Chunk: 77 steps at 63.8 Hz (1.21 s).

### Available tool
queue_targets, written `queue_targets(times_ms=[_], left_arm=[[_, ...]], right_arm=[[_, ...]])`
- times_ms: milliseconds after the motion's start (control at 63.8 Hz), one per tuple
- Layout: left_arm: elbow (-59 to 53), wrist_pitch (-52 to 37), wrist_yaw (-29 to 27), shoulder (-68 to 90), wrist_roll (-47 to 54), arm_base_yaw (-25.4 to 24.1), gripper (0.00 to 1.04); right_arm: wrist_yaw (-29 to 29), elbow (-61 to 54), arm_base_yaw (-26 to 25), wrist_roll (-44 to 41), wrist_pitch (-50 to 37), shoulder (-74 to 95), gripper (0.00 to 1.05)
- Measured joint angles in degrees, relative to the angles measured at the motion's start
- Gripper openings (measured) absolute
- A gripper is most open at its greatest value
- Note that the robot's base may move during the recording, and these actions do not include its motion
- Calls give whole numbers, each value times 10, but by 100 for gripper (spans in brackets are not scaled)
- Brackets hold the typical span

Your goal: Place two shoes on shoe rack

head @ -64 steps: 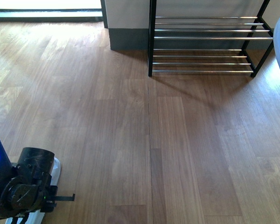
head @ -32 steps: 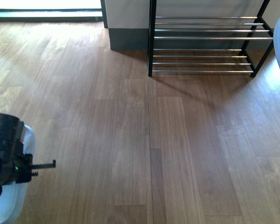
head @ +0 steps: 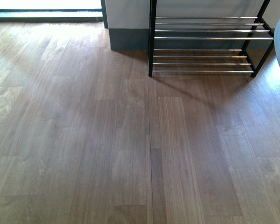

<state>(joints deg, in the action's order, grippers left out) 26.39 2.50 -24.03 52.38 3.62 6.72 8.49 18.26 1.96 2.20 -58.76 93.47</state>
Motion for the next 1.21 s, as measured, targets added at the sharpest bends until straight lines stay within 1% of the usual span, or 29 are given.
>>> queue_targets(times_ms=[94,172,1206], left_arm=[[5,77,-39,-97,0,31,2],[6,103,-45,-136,0,42,2],[8,107,-46,-149,0,46,2]], right_arm=[[0,0,0,0,0,0,2],[0,0,0,0,0,0,2],[0,0,0,0,0,-1,2]])
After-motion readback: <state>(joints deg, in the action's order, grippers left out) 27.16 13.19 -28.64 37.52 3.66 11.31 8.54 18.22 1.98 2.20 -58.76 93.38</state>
